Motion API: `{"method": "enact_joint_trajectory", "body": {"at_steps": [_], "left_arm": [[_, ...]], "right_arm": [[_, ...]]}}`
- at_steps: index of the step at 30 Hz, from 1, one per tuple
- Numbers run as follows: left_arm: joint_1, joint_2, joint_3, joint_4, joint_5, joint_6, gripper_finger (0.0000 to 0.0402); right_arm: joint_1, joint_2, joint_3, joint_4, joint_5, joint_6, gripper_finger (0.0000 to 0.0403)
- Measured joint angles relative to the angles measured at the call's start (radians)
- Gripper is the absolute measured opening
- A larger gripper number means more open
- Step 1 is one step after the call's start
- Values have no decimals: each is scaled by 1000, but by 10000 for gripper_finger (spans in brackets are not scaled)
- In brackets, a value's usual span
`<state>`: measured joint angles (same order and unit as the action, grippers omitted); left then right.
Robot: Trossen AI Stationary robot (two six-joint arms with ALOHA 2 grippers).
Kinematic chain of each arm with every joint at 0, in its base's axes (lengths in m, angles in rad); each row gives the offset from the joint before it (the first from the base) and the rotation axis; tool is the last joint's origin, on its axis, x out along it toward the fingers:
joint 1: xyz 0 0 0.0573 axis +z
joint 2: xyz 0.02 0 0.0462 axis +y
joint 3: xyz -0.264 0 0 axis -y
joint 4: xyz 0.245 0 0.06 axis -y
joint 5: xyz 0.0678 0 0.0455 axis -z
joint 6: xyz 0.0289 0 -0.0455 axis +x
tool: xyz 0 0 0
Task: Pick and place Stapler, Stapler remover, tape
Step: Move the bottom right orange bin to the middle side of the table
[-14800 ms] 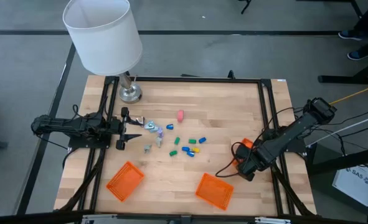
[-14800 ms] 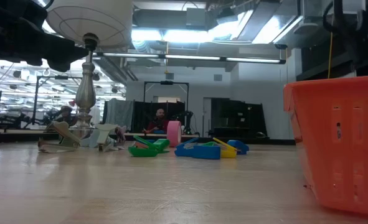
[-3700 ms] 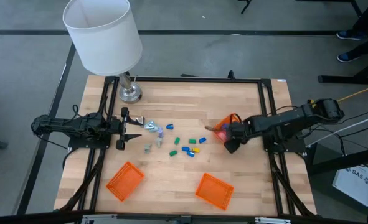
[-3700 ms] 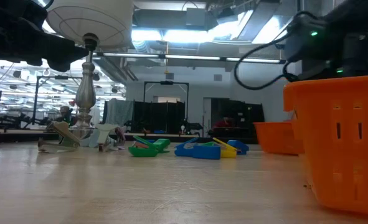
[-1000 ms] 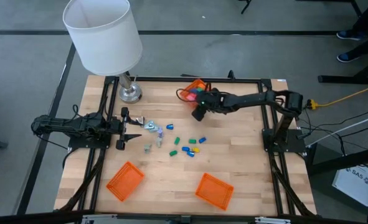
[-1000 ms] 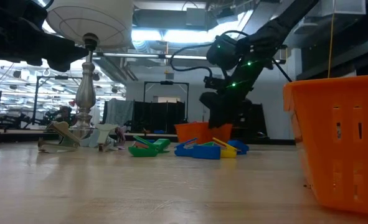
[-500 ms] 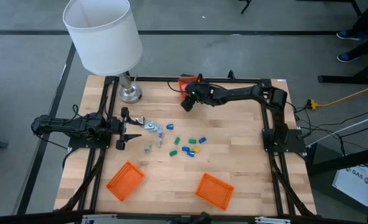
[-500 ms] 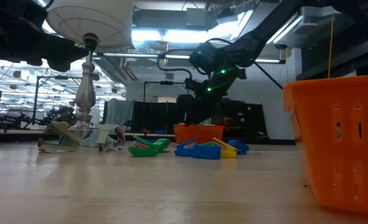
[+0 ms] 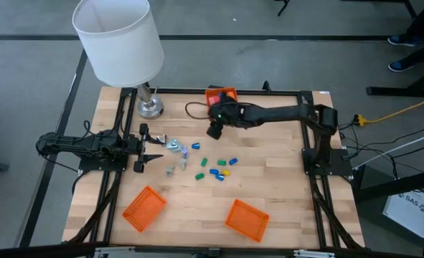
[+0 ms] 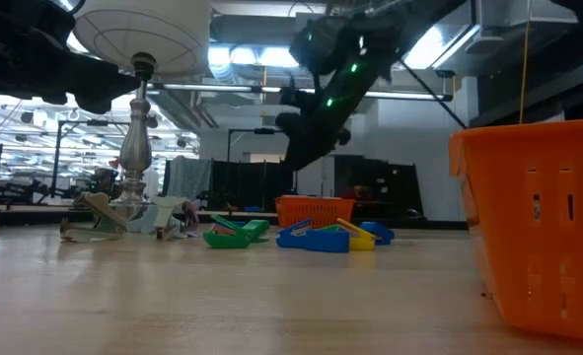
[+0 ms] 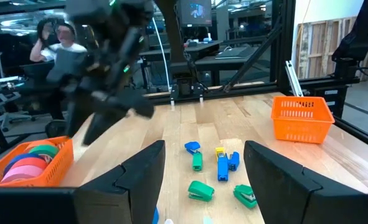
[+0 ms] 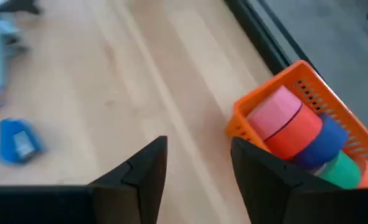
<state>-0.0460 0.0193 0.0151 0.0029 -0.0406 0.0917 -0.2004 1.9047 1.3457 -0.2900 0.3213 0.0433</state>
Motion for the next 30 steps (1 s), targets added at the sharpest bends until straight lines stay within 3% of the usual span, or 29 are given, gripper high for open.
{"method": "enact_joint_trajectory", "body": {"at_steps": [7, 12, 16, 30], "left_arm": [[0, 0, 0, 0, 0, 0, 215], [0, 0, 0, 0, 0, 0, 217], [0, 0, 0, 0, 0, 0, 215], [0, 0, 0, 0, 0, 0, 216]], "right_arm": [[132, -87, 0, -184, -19, 0, 181], [227, -109, -1, -275, -100, -68, 181], [271, -150, -39, -264, -180, -107, 181], [428, -231, -126, -229, -184, 80, 162]]}}
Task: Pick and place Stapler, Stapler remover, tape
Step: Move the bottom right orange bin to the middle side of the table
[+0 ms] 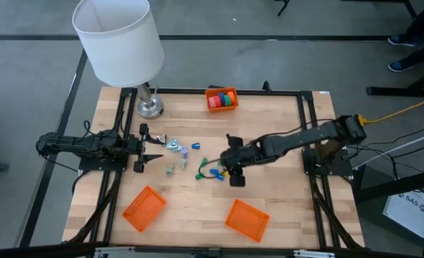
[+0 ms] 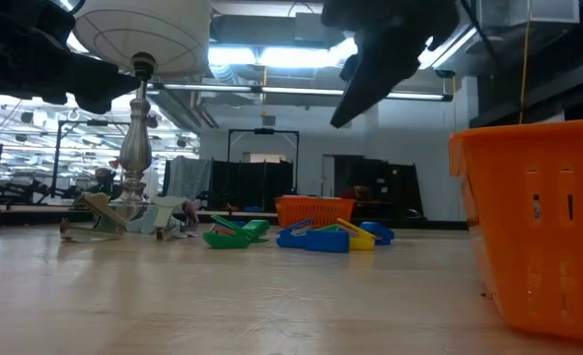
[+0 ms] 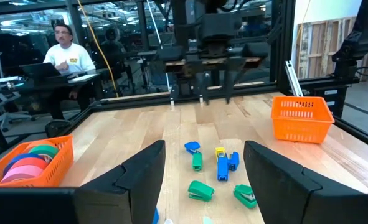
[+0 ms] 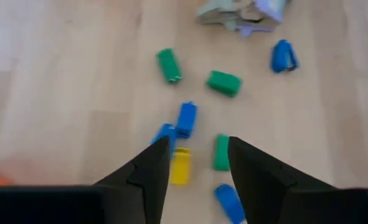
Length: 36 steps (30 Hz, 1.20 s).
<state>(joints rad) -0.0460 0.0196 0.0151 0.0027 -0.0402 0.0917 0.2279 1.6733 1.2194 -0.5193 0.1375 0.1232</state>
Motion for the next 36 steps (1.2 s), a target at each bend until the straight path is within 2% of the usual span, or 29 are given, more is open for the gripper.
{"method": "enact_joint_trajectory", "body": {"at_steps": [15, 22, 31, 36], "left_arm": [[0, 0, 0, 0, 0, 0, 216], [0, 0, 0, 0, 0, 0, 216], [0, 0, 0, 0, 0, 0, 215], [0, 0, 0, 0, 0, 0, 216]], "right_arm": [[221, 34, 0, 3, -17, 247, 115], [298, 88, 0, 3, -107, 252, 68], [369, 136, 2, -2, -142, 344, 7], [377, 184, 1, -19, -166, 400, 13]]}}
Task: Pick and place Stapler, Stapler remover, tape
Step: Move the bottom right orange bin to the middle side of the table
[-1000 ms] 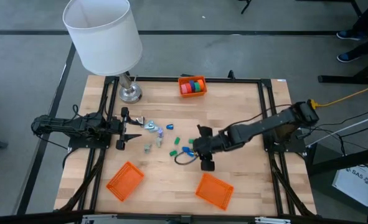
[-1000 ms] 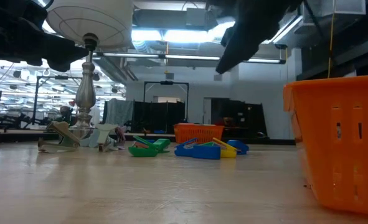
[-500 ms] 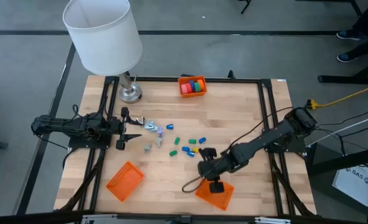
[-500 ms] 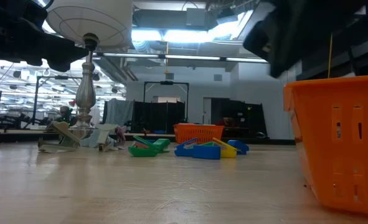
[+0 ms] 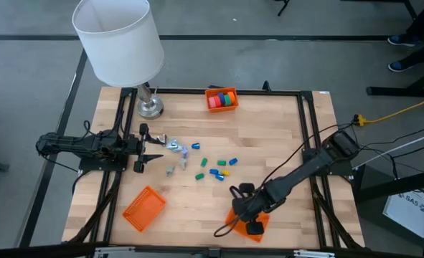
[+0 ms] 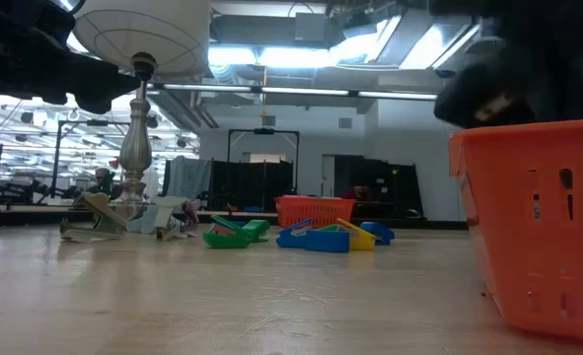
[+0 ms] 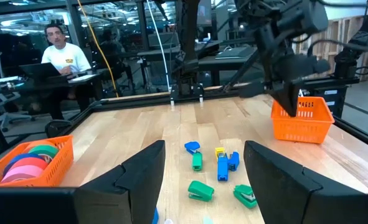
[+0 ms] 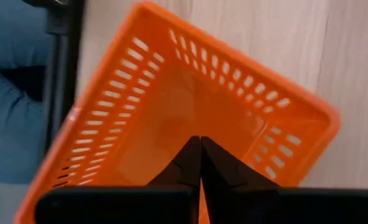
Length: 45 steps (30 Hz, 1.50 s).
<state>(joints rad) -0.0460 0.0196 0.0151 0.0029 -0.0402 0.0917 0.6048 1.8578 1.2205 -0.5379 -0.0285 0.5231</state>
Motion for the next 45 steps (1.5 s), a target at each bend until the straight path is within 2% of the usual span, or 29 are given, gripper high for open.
{"method": "enact_joint_trajectory", "body": {"at_steps": [4, 14, 21, 28, 37, 41, 45], "left_arm": [[0, 0, 0, 0, 0, 0, 215], [0, 0, 0, 0, 0, 0, 215], [0, 0, 0, 0, 0, 0, 216], [0, 0, 0, 0, 0, 0, 216], [0, 0, 0, 0, 0, 0, 215], [0, 0, 0, 0, 0, 0, 217], [0, 0, 0, 0, 0, 0, 215]], "right_arm": [[0, 14, 0, -30, -16, 43, 21], [-33, -6, 0, -287, 15, 71, 5], [-97, -55, 0, -509, 176, 75, 23], [-189, -82, -3, -630, 294, 55, 25], [-350, -248, -156, -546, 298, -82, 25], [-407, -366, -145, -558, 288, -116, 26], [-416, -418, -97, -544, 200, -109, 26]]}}
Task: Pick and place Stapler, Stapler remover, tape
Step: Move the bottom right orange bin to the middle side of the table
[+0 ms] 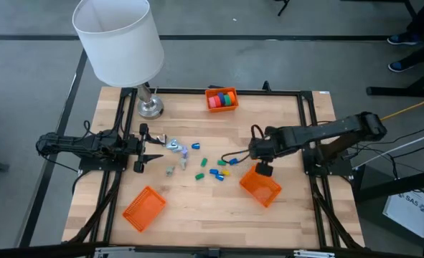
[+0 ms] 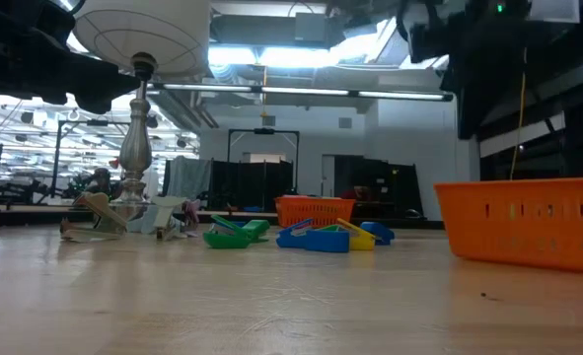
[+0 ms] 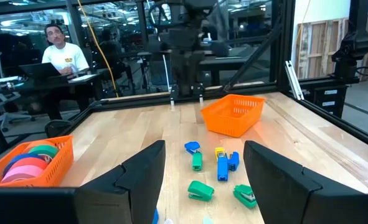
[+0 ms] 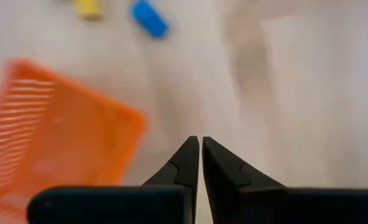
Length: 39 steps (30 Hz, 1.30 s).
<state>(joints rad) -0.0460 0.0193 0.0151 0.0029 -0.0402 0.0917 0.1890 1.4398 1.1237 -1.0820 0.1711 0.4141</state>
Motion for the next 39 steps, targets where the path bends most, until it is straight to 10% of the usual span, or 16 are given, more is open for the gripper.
{"method": "enact_joint_trajectory", "body": {"at_steps": [13, 28, 39], "left_arm": [[0, 0, 0, 0, 0, 0, 216], [0, 0, 0, 0, 0, 0, 216], [0, 0, 0, 0, 0, 0, 216]], "right_arm": [[115, 158, -2, 281, -450, -87, 26], [43, 286, -17, 257, -440, -171, 26], [-90, 273, -162, 306, -248, -220, 26]]}}
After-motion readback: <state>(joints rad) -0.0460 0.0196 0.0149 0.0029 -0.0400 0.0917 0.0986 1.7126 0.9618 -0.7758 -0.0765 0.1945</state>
